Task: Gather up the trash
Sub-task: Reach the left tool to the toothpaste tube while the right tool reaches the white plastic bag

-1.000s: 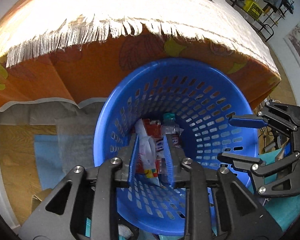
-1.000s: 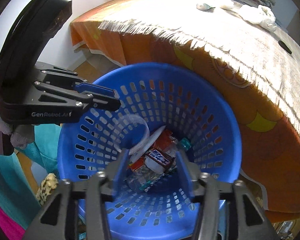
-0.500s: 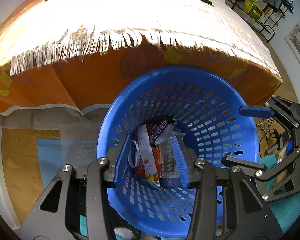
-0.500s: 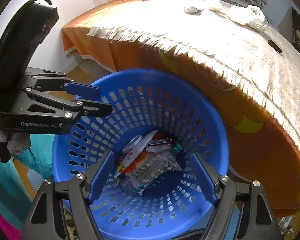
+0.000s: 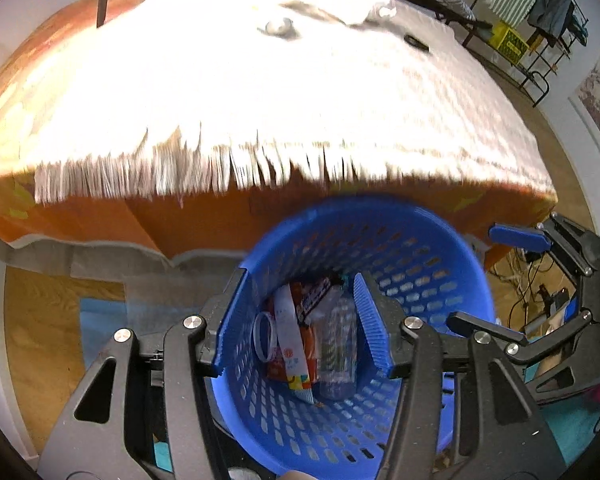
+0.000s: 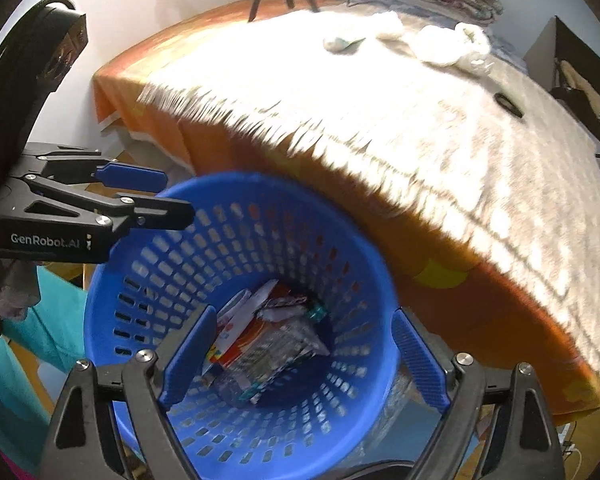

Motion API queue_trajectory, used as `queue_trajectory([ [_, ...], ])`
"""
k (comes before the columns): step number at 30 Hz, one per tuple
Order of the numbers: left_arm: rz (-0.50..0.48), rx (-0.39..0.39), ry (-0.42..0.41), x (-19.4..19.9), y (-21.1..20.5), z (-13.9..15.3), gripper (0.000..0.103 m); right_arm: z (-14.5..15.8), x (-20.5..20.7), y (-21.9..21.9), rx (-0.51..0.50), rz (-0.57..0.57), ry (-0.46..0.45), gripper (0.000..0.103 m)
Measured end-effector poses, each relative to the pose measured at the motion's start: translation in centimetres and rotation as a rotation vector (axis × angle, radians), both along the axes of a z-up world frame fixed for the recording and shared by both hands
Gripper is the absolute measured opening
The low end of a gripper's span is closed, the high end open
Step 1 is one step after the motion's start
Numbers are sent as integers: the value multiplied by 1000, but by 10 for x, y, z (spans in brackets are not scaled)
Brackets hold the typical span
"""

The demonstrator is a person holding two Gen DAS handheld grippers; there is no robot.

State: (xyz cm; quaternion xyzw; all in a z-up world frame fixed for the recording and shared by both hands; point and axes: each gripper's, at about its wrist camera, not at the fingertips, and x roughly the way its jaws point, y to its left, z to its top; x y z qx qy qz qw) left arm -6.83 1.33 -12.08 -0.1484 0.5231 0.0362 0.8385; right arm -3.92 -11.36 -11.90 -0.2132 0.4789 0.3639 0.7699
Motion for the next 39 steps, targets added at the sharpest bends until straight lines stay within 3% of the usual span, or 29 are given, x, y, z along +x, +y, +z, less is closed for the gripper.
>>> queue_trajectory([
  [3,26,-15,-14,11,9,10,60,10,14,-5,33,-36,2,91],
  [10,55,-19,-48,37,21,32,60,34,49,-14,101,-109,9,91],
  [20,56,-7,-81,87,27,57,60,77,103,-17,182,-181,-54,91],
  [32,114,-23,-79,147,51,58,60,106,192,-4,260,-258,-93,91],
  [39,148,-15,-53,186,66,48,60,99,253,4,282,-329,-49,91],
])
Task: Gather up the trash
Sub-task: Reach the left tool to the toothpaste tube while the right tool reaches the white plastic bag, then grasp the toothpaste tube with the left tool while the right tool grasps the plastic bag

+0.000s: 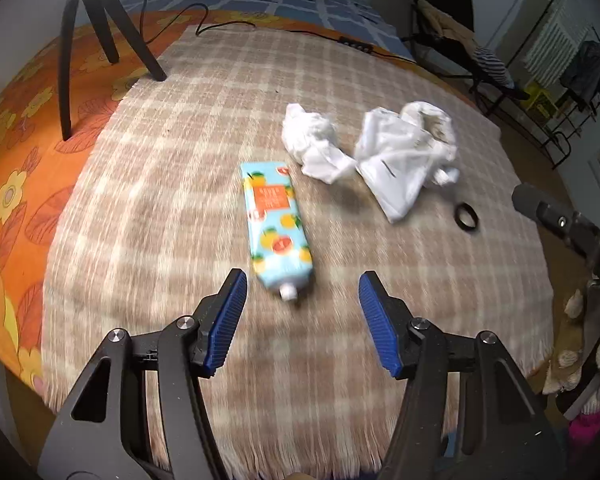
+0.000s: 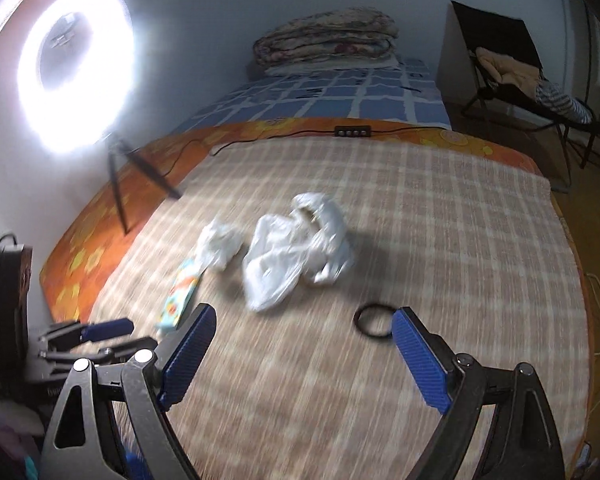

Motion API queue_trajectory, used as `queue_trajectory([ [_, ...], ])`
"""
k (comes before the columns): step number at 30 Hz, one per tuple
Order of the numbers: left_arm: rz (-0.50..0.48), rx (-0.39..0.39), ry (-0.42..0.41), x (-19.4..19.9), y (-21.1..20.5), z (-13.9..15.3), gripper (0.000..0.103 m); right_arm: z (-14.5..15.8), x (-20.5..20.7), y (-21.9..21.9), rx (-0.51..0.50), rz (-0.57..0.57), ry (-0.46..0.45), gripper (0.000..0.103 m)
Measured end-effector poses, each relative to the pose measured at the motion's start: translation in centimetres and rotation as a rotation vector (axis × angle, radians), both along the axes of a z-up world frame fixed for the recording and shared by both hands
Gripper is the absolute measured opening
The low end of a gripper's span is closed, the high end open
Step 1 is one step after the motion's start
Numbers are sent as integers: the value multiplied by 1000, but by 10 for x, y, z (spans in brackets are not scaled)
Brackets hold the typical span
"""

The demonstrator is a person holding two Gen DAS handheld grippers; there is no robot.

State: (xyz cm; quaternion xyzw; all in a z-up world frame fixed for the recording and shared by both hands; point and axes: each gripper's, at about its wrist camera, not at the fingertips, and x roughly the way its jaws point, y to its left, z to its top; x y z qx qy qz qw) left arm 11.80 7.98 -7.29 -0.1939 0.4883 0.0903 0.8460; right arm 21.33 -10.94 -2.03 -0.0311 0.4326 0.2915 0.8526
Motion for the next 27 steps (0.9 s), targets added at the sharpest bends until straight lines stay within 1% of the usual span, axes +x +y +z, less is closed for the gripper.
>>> queue_trajectory([
  [3,1,-3,18,14,5,-8,60,-7,20,3,8,-22,26,91],
  [8,22,-43,48,32,14,-22,60,-19,47,11,10,-61,50,91],
  [11,16,-24,52,39,15,-25,60,-25,57,17,26,-68,73,91],
  [14,13,-12,45,41,15,-27,60,-30,65,26,20,-69,75,91],
  [16,16,1,43,42,15,-29,51,-35,69,31,16,-71,80,91],
  [17,17,11,43,44,16,-29,44,-38,71,33,12,-73,82,91],
  [18,19,17,42,44,17,-31,39,-40,73,35,10,-73,85,91],
  [22,14,11,32,46,24,-33,38,-46,76,42,7,-67,93,90],
  [26,3,34,27,44,23,-32,38,-50,79,45,16,-59,111,81],
  [27,4,32,27,44,23,-32,38,-51,79,45,15,-58,115,77],
])
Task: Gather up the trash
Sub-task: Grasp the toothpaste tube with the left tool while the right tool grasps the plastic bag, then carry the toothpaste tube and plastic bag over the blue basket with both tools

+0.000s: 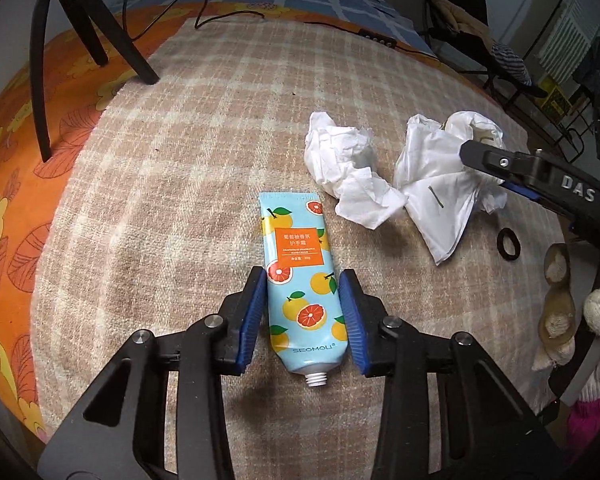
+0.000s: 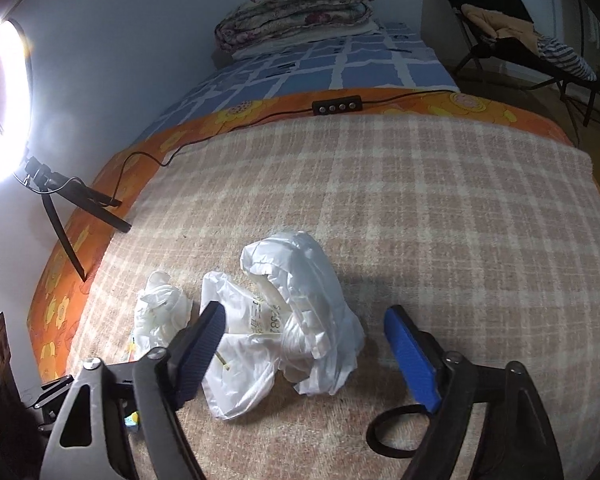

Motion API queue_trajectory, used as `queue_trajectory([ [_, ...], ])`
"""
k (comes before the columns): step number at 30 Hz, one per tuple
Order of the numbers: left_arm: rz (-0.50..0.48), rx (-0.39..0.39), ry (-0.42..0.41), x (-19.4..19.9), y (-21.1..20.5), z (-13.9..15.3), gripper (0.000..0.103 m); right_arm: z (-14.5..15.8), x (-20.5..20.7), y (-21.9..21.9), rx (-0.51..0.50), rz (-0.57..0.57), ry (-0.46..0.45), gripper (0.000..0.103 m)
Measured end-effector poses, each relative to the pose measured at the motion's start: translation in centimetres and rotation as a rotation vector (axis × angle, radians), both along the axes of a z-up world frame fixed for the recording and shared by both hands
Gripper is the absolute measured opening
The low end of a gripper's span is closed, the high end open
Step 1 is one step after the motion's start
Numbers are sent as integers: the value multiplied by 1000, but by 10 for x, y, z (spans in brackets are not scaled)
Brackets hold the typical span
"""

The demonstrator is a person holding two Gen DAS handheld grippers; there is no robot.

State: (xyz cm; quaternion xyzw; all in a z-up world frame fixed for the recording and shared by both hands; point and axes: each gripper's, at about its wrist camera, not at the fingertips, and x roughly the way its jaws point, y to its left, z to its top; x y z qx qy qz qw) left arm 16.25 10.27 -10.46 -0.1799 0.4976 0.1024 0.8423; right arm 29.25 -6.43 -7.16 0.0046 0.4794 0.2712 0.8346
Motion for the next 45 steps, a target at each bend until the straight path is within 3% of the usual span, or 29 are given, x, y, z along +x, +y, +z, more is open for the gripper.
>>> queue_trajectory([
  [1,1,-2,-1,-1,-1,1,37,-1,0,1,-1,3,5,73],
  [3,3,-1,-5,-4,-1,2,36,-5,1,2,5,16,25,54],
  [8,5,12,-16,-18,-3,8,36,-4,-5,0,5,30,12,44],
  [21,0,23,-72,-55,-6,35,36,35,-37,-21,6,37,-90,41],
  [31,-33,32,-128,-92,-22,64,36,72,-92,-33,23,120,-147,41],
  [38,-81,30,-150,-129,-44,78,36,78,-149,-44,15,197,-148,41],
  [45,-127,40,-155,-162,-72,80,36,66,-199,-59,-8,247,-139,41],
])
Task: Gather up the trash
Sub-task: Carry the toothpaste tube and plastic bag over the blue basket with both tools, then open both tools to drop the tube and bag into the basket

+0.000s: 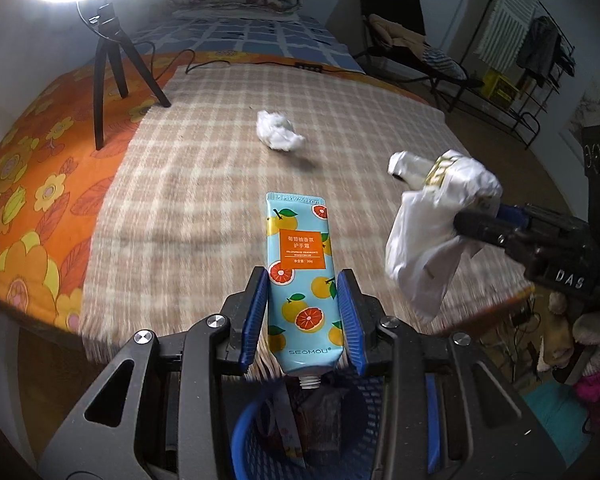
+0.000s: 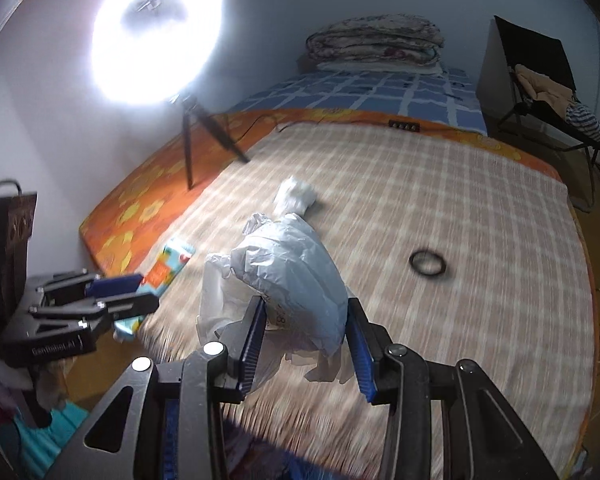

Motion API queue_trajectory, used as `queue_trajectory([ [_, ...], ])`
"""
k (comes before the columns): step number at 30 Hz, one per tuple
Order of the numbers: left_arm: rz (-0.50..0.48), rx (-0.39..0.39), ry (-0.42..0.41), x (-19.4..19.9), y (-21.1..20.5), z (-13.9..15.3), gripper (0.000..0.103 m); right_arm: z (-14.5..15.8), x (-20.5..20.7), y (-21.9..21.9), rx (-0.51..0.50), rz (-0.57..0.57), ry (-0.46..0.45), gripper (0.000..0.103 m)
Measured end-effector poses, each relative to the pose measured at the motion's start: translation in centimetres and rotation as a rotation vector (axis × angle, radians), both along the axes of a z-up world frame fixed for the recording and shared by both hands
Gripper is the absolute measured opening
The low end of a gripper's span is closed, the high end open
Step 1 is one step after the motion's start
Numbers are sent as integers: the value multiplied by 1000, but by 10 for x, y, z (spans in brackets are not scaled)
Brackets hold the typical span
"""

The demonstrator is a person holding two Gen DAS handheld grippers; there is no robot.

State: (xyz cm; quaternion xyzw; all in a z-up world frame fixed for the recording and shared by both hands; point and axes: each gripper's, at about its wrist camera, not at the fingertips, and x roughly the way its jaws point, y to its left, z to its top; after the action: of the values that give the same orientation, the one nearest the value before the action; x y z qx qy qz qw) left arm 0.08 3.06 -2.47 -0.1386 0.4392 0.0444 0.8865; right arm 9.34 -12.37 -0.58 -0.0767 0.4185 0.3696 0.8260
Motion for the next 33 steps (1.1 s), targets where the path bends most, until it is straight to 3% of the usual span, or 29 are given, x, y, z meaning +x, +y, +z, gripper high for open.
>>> queue_trajectory([
  [12,-46,-13,15,-42,-33,-13,36,-24,-66,-17,-47,60,23,41],
  [20,-62,-29,44,-67,-44,-33,36,-56,-111,-19,-105,111,63,41],
  [33,-95,-61,127,-86,-59,-73,36,-105,-139,-16,-169,160,153,41],
])
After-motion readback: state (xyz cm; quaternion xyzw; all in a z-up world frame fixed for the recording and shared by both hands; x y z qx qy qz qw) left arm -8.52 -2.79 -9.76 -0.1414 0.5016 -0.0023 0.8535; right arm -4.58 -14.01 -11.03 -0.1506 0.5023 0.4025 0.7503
